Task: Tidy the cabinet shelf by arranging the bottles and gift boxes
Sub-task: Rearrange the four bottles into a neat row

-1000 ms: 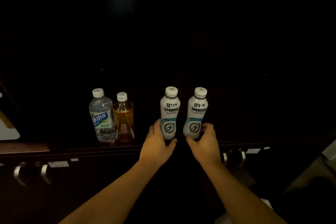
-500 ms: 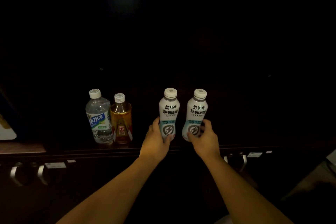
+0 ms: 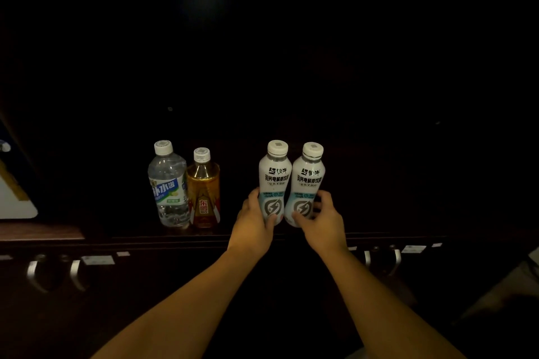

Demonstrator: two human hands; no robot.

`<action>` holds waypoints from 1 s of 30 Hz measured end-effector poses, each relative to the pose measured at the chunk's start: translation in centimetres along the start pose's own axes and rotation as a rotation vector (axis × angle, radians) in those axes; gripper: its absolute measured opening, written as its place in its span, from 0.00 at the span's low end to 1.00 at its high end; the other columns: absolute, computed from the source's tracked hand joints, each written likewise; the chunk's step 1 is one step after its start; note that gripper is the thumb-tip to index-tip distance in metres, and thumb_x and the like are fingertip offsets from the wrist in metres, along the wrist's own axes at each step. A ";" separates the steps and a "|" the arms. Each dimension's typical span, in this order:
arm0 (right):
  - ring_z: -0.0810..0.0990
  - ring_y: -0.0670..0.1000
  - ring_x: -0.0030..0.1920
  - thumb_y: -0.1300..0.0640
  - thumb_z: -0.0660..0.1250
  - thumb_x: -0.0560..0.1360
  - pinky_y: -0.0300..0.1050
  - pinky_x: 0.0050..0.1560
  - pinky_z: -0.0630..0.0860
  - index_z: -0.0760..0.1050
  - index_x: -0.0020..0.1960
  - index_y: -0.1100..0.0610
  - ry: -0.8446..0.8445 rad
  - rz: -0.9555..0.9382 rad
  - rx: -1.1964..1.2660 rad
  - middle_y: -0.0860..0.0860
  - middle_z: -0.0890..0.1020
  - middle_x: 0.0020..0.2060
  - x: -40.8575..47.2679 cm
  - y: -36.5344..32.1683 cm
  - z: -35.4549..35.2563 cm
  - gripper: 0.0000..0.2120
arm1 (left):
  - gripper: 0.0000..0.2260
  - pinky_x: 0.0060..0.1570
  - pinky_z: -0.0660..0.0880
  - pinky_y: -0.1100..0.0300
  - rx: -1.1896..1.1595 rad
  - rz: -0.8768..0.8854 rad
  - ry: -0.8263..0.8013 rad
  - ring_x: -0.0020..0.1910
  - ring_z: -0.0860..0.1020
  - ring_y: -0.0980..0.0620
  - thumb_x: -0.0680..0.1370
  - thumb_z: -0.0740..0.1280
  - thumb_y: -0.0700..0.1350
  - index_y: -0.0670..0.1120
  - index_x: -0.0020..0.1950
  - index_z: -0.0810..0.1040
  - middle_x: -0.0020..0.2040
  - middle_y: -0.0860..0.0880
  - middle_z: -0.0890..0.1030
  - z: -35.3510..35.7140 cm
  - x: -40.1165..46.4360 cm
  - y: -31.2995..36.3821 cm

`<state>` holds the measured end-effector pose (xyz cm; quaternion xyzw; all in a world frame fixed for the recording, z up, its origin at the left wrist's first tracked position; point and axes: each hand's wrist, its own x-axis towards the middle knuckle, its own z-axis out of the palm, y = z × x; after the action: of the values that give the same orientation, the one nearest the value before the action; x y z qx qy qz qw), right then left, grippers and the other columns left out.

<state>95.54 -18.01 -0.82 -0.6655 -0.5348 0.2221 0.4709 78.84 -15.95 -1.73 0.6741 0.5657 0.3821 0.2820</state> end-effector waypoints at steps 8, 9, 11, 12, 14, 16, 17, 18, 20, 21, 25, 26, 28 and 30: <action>0.81 0.41 0.48 0.56 0.78 0.71 0.35 0.46 0.77 0.69 0.68 0.50 -0.031 0.000 -0.001 0.45 0.79 0.53 -0.2 -0.8 1.2 0.29 | 0.30 0.63 0.73 0.55 0.005 -0.006 0.036 0.67 0.73 0.50 0.79 0.69 0.44 0.49 0.77 0.58 0.70 0.47 0.71 -1.2 -0.4 -1.0; 0.82 0.43 0.49 0.56 0.78 0.71 0.37 0.47 0.77 0.69 0.68 0.50 -0.033 -0.002 -0.001 0.46 0.80 0.54 -0.2 -0.8 1.4 0.29 | 0.30 0.63 0.73 0.56 0.012 -0.011 0.040 0.67 0.73 0.49 0.79 0.68 0.43 0.49 0.77 0.58 0.70 0.47 0.71 -1.3 -0.4 -1.2; 0.82 0.44 0.49 0.55 0.78 0.71 0.38 0.48 0.78 0.69 0.67 0.50 -0.032 -0.009 -0.004 0.47 0.80 0.55 -0.3 -0.9 1.9 0.29 | 0.30 0.61 0.73 0.57 0.015 -0.016 0.042 0.66 0.74 0.49 0.79 0.68 0.43 0.49 0.77 0.58 0.70 0.47 0.71 -1.6 -0.4 -1.4; 0.82 0.44 0.49 0.55 0.78 0.71 0.37 0.47 0.78 0.69 0.67 0.50 -0.033 -0.012 -0.006 0.47 0.81 0.55 -0.4 -1.0 2.0 0.29 | 0.30 0.61 0.73 0.58 0.014 -0.018 0.041 0.66 0.74 0.49 0.79 0.68 0.43 0.49 0.77 0.57 0.70 0.47 0.71 -1.7 -0.5 -1.4; 0.82 0.44 0.50 0.55 0.78 0.71 0.38 0.48 0.78 0.69 0.68 0.50 -0.039 -0.009 -0.004 0.48 0.81 0.56 -0.3 -1.0 2.2 0.29 | 0.31 0.61 0.72 0.58 0.005 -0.023 0.034 0.67 0.73 0.49 0.79 0.68 0.43 0.49 0.78 0.55 0.72 0.46 0.69 -2.1 -0.7 -1.2; 0.82 0.46 0.52 0.54 0.79 0.70 0.41 0.51 0.80 0.68 0.68 0.50 -0.050 0.005 0.006 0.49 0.80 0.59 -0.4 -0.8 2.5 0.32 | 0.35 0.62 0.70 0.59 -0.014 -0.036 0.031 0.70 0.71 0.48 0.79 0.69 0.43 0.47 0.80 0.53 0.74 0.45 0.67 -2.7 -1.3 -1.0; 0.82 0.47 0.55 0.52 0.80 0.68 0.44 0.52 0.80 0.67 0.69 0.51 -0.051 0.011 0.015 0.50 0.79 0.60 -0.4 -0.8 2.6 0.35 | 0.36 0.63 0.69 0.59 -0.019 -0.034 0.038 0.71 0.70 0.48 0.78 0.70 0.44 0.47 0.80 0.53 0.75 0.46 0.65 -3.1 -1.8 -1.0; 0.81 0.50 0.58 0.50 0.81 0.67 0.45 0.54 0.79 0.65 0.71 0.52 -0.051 0.023 0.020 0.51 0.77 0.63 -0.5 -0.8 2.7 0.38 | 0.36 0.65 0.69 0.57 -0.012 -0.024 0.051 0.72 0.69 0.49 0.78 0.71 0.46 0.47 0.80 0.54 0.75 0.46 0.65 -3.7 -2.5 -0.9; 0.76 0.53 0.64 0.47 0.81 0.66 0.46 0.58 0.75 0.60 0.75 0.53 -0.047 0.047 0.029 0.53 0.71 0.69 -0.6 -0.8 2.9 0.46 | 0.34 0.64 0.73 0.55 0.050 0.016 0.113 0.69 0.71 0.52 0.76 0.73 0.50 0.50 0.77 0.60 0.72 0.50 0.68 -5.3 -3.9 -1.1; 0.74 0.54 0.66 0.47 0.81 0.65 0.47 0.59 0.74 0.58 0.77 0.53 -0.045 0.055 0.037 0.53 0.69 0.71 -0.7 -0.8 3.0 0.49 | 0.32 0.60 0.76 0.57 0.088 0.036 0.166 0.65 0.73 0.54 0.75 0.73 0.52 0.51 0.75 0.62 0.68 0.52 0.70 -6.3 -4.6 -1.3; 0.74 0.54 0.67 0.41 0.83 0.57 0.57 0.65 0.75 0.52 0.78 0.47 -0.049 0.075 0.115 0.52 0.69 0.71 -1.1 -0.7 4.0 0.59 | 0.34 0.59 0.76 0.54 0.120 0.037 0.442 0.63 0.72 0.53 0.70 0.77 0.54 0.51 0.70 0.65 0.62 0.54 0.68 -10.5 -6.2 -3.2; 0.75 0.53 0.67 0.39 0.83 0.55 0.59 0.64 0.76 0.52 0.77 0.44 -0.043 0.083 0.133 0.52 0.70 0.70 -1.2 -0.8 4.2 0.60 | 0.39 0.62 0.74 0.50 0.115 0.007 0.496 0.66 0.69 0.50 0.68 0.79 0.55 0.50 0.72 0.63 0.65 0.51 0.67 -11.3 -6.2 -4.0; 0.75 0.52 0.66 0.40 0.84 0.54 0.60 0.64 0.76 0.51 0.76 0.40 -0.032 0.081 0.158 0.50 0.70 0.70 -1.5 -1.1 4.8 0.60 | 0.49 0.67 0.70 0.43 0.110 -0.076 0.539 0.73 0.62 0.45 0.64 0.80 0.58 0.48 0.76 0.57 0.72 0.46 0.61 -12.7 -5.7 -5.4; 0.74 0.51 0.67 0.45 0.85 0.56 0.58 0.65 0.75 0.51 0.76 0.40 -0.024 0.051 0.189 0.50 0.69 0.70 -1.7 -1.5 5.3 0.59 | 0.58 0.70 0.65 0.40 0.104 -0.157 0.494 0.77 0.56 0.42 0.60 0.81 0.62 0.47 0.79 0.50 0.76 0.44 0.56 -13.5 -4.8 -6.3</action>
<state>90.01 -17.55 -2.29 -0.6287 -0.5000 0.2917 0.5193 63.79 -20.10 -0.41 0.5279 0.6869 0.4824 0.1292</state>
